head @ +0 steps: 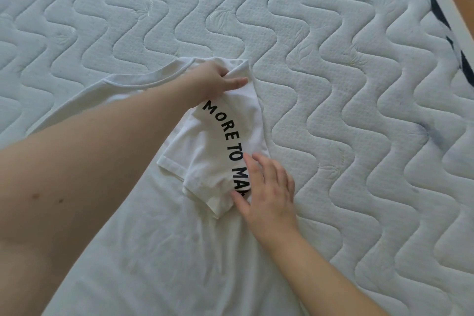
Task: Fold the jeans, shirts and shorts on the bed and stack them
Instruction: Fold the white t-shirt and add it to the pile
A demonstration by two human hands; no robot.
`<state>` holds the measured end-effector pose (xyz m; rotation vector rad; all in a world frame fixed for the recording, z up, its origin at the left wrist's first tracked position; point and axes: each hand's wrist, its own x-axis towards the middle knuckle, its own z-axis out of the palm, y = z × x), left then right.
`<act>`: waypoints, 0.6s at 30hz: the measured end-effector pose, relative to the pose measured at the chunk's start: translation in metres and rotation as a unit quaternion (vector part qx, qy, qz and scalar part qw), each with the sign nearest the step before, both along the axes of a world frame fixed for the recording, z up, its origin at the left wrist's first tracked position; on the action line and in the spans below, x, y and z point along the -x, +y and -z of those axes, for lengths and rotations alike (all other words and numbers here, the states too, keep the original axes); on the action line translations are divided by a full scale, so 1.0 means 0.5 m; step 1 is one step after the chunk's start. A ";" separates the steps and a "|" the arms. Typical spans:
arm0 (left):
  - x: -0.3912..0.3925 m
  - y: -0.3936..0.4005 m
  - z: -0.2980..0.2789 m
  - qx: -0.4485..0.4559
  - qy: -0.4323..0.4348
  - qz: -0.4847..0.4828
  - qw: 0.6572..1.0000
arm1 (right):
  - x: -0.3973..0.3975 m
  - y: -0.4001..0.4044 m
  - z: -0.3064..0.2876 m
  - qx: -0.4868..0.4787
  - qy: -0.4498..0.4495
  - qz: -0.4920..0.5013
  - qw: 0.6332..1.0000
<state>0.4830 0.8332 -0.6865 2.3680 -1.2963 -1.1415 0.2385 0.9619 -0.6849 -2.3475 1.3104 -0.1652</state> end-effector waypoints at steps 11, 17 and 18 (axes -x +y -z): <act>-0.005 -0.005 -0.003 0.011 0.248 -0.113 0.962 | -0.046 0.008 0.028 0.090 0.071 -0.178 0.977; -0.007 0.022 -0.012 0.059 0.012 -0.076 0.995 | -0.060 -0.007 0.018 0.059 -0.053 -0.084 0.993; -0.014 0.040 -0.016 0.054 -0.032 -0.047 0.997 | -0.062 -0.009 0.009 0.030 -0.083 -0.054 0.995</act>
